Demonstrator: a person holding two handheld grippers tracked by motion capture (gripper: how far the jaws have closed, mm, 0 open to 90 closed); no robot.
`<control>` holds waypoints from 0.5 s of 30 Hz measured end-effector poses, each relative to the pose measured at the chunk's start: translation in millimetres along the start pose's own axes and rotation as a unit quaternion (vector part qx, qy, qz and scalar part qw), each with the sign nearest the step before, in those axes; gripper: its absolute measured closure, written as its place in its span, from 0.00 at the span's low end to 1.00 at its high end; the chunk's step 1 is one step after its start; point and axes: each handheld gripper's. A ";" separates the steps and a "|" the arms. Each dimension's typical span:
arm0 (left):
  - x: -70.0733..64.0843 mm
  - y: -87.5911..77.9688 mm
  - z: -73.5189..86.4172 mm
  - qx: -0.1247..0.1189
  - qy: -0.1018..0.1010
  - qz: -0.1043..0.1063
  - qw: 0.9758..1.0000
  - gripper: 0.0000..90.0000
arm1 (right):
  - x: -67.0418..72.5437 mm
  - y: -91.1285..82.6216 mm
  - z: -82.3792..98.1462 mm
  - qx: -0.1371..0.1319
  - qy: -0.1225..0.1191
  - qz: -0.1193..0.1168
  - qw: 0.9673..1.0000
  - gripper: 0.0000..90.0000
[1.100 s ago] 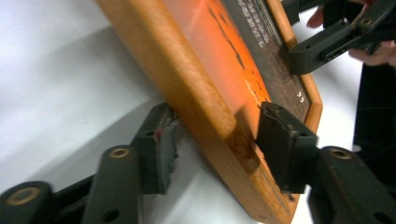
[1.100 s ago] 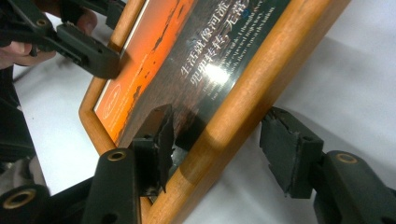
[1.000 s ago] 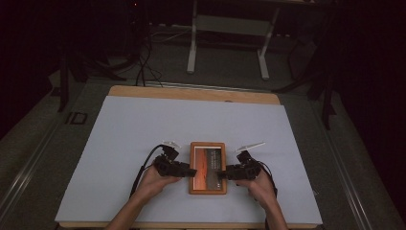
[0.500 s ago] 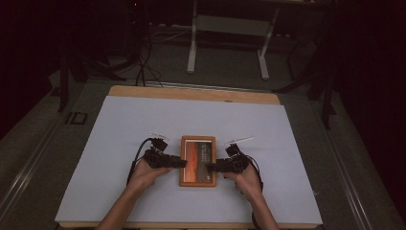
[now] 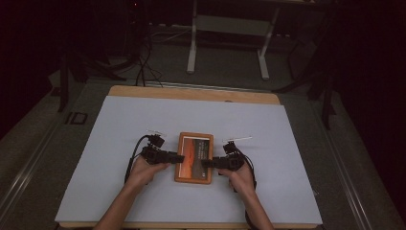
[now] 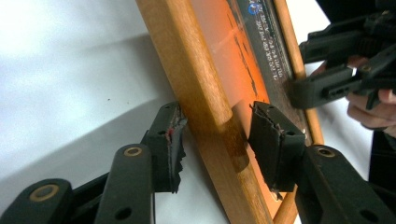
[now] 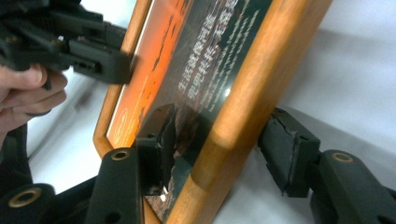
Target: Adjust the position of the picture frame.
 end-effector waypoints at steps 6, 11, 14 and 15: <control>-3.0 -2.0 5.7 0.001 -0.003 -0.012 1.000 0.60 | -4.1 -5.3 -1.7 -0.020 0.006 0.011 1.000 0.59; -3.5 -3.8 8.0 -0.002 -0.008 -0.017 1.000 0.60 | -3.9 -3.4 -2.7 -0.028 0.006 0.014 1.000 0.60; -3.5 -4.3 8.2 -0.004 -0.005 -0.020 1.000 0.59 | -4.0 -2.9 -2.8 -0.029 0.002 0.013 0.999 0.59; -3.8 -5.2 8.3 -0.007 -0.003 -0.025 1.000 0.58 | -3.9 -2.8 -2.6 -0.029 -0.002 0.014 0.999 0.58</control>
Point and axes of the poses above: each handheld gripper's, and its own axes: y roughly forward along the jaws, z roughly out of its underside, x roughly to its left, and after that the axes turned 14 degrees about -y, right-handed
